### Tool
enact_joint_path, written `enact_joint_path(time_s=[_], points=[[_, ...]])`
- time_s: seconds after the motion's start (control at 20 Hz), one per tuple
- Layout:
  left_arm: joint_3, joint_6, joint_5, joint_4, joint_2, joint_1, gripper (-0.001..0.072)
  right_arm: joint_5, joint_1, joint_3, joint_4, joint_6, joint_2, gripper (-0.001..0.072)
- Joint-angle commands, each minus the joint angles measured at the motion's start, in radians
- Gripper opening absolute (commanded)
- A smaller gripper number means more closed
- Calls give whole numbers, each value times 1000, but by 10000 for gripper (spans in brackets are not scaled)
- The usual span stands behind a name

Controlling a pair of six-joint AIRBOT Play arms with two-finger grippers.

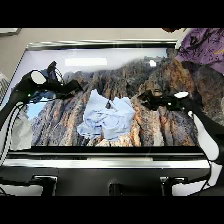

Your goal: Fold the clothes and pants, and hang the long-sleeved shirts on hangers.

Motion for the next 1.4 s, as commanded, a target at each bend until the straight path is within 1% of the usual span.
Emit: enact_joint_path(time_s=[0.0,0.1,0.35,0.4,0.45,0.5,0.55,0.6,0.65,0.7,0.8,0.9,1.0,1.1,1.25,1.3,1.35], points=[[-1,16,8,17,-7,26,693,-76,67,57,2,-9,-69,537],[-1,15,7,25,-20,27,693,-88,90,76,-14,-1,-85,523],[-1,15,5,22,-71,27,693,-56,146,128,-159,98,-133,518],[-1,15,5,22,-80,27,693,-47,153,138,-187,107,-141,482],[-1,15,5,18,-91,27,693,-37,159,142,-193,111,-147,482],[-1,15,5,11,-100,27,693,-37,164,142,-193,111,-150,440],[-1,15,5,1,-108,27,693,-39,163,142,-193,110,-150,354],[-1,15,6,-9,-117,27,693,-40,163,142,-193,110,-150,305],[0,15,6,-14,-127,27,693,-35,163,142,-193,93,-149,88],[0,15,6,-19,-138,26,693,-30,163,142,-194,85,-148,40],[0,17,10,-31,-164,20,693,-23,163,142,-210,84,-136,39],[0,69,41,-79,-196,4,692,-11,163,142,-245,88,-111,39],[0,95,79,-112,-224,-15,692,10,163,142,-288,90,-84,40],[5,97,89,-126,-255,-29,683,35,163,142,-337,112,-66,40],[9,97,102,-144,-290,-45,664,56,163,142,-358,122,-49,40],[9,97,113,-144,-294,-50,547,57,163,142,-359,122,-41,39],[10,98,122,-144,-294,-53,326,56,163,142,-360,122,-31,39]])
